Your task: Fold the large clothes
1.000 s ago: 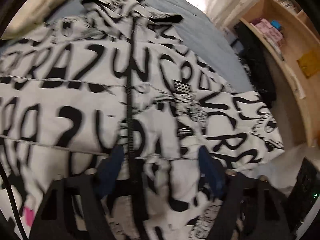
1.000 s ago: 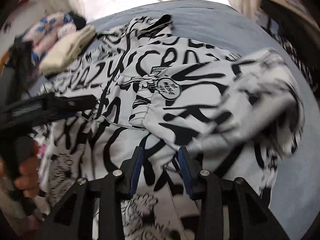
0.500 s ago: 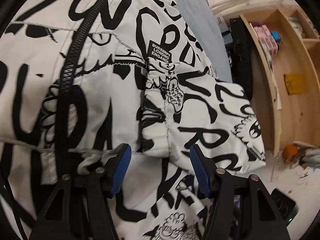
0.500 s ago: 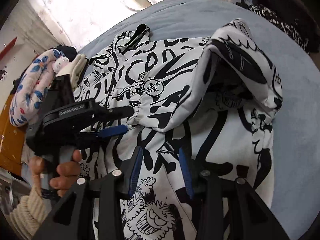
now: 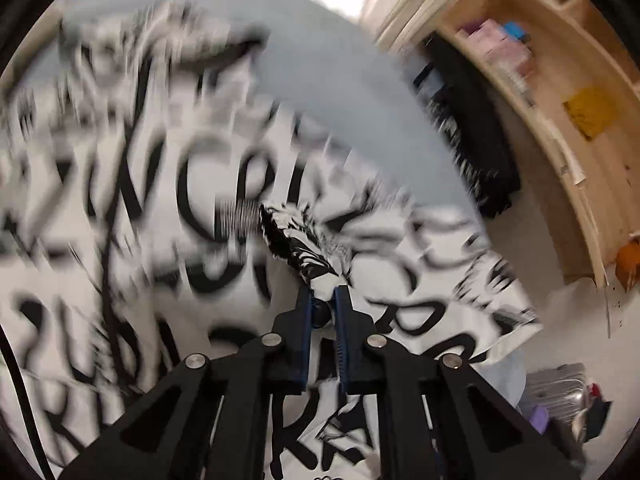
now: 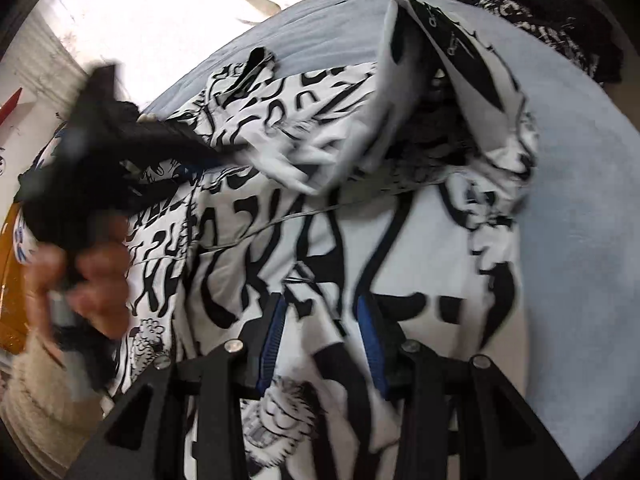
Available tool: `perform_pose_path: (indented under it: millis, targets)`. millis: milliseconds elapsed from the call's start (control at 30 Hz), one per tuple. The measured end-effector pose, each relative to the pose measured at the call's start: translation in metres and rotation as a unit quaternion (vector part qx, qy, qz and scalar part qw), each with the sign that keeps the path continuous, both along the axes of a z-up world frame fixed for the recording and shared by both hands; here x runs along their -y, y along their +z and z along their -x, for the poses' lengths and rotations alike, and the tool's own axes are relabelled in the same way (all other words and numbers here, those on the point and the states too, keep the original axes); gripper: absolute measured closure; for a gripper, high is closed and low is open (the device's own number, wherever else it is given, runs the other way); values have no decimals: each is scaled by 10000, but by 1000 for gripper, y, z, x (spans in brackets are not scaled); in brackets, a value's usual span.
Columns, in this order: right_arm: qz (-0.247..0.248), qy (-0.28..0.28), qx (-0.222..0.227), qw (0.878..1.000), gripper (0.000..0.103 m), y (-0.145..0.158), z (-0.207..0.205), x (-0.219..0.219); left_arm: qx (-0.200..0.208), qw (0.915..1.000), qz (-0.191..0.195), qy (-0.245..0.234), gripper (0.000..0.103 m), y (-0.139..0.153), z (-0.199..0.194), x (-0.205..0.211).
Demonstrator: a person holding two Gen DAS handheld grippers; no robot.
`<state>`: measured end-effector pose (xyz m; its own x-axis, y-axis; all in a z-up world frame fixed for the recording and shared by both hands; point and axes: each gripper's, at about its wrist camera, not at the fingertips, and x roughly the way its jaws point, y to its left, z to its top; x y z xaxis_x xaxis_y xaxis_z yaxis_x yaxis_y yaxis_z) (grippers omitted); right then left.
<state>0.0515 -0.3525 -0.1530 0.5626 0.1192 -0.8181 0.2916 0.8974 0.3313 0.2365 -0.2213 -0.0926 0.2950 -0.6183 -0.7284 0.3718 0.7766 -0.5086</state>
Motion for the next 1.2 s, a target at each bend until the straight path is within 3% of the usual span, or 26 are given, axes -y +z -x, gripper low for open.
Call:
perform_pose_path:
  millis: [100,167,233,333,433,500,567,633,700,733,800,833,900,1067,1200]
  targets:
    - [15,-151,4,9999,65,1,8,8,800,9962,108,339,95,55,1,-29]
    - [10,-215,-6,9998,65,0,10,13,1121,9922,141,535,95,76,3,-58]
    - [48,-261,-19,9996,65,-1,11,17,1324,9887,31,700,95,84,4,-94]
    - [56,-284,-60,9996,65,-4,9,20,1450,9835,-336,1031,95,74,3,-136]
    - [-17,-323,-145,9994,65,-9,5,23,1051,9842,-808,1173,95,29,-2,-169]
    - [26,-328,-220,9992,65,-11,3,23,498,9870,-1100,1058,94,-16,-6,-183]
    - [138,-304,-270,9991,63,-11,1,22,109,9841,-1487,962,89,-49,-4,-190]
    - [226,-273,-291,9989,59,-8,0,20,-288,9847,-1453,916,83,-74,-1,-202]
    - [328,-222,-256,9989,57,-2,-1,16,-424,9894,-982,982,76,-75,-3,-215]
    - [336,-193,-229,9990,57,1,-2,14,-446,9903,-863,993,60,-73,-7,-218]
    - [351,-135,-177,9991,53,9,-5,12,-361,9914,-696,1045,39,-66,-16,-221]
    - [374,-112,-144,9991,52,15,-7,11,-245,9915,-658,1092,35,-61,-19,-217]
    - [415,-65,-33,9991,51,28,-15,12,-105,9914,-698,1105,35,-54,-34,-211]
    - [667,-204,43,9976,40,51,-56,42,-362,9905,-1028,835,35,-70,-79,-187]
    - [1005,-327,-323,9939,36,35,-124,88,-356,9876,-1358,703,36,-87,-99,-167]
